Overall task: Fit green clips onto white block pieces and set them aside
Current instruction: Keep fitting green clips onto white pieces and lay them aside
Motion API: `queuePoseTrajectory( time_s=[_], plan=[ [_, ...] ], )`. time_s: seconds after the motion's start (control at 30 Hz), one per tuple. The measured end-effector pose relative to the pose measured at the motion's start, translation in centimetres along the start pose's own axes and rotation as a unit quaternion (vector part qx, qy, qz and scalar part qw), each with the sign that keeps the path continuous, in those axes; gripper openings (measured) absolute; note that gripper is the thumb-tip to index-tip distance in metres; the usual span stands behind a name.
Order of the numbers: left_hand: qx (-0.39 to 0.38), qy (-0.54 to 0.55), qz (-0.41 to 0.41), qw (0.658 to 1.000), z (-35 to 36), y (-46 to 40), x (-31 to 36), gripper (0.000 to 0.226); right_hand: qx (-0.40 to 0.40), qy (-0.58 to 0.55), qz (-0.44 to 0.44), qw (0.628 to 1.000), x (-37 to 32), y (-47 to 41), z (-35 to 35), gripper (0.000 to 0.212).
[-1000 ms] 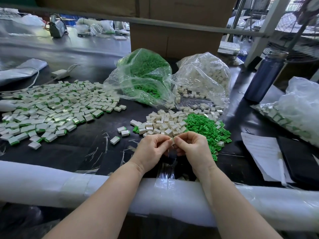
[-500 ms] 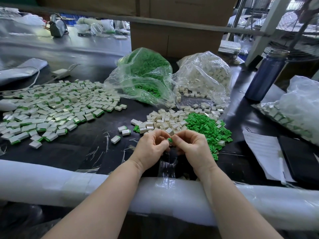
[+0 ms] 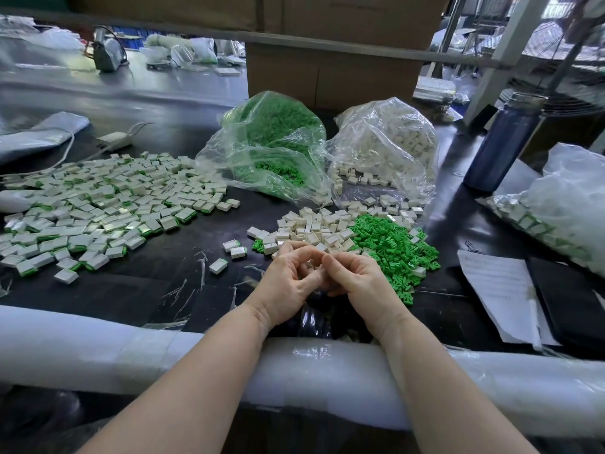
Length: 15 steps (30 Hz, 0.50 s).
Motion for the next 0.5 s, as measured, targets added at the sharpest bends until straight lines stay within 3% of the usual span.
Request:
queuePoseTrajectory(
  time_s=[0.5],
  plan=[
    [-0.008, -0.018, 0.002, 1.000, 0.05, -0.03, -0.03, 0.029, -0.008, -0.009, 0.026, 1.000, -0.06, 0.08, 0.08, 0.015]
  ],
)
Point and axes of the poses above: each hand's wrist, its own y-axis away from the middle knuckle, its own z-axis out of the palm, x = y × z, the point moved 2 cm from there along -y, towards the middle knuckle, and after that the axes turned 14 degrees about -x, right-handed, at the moved point
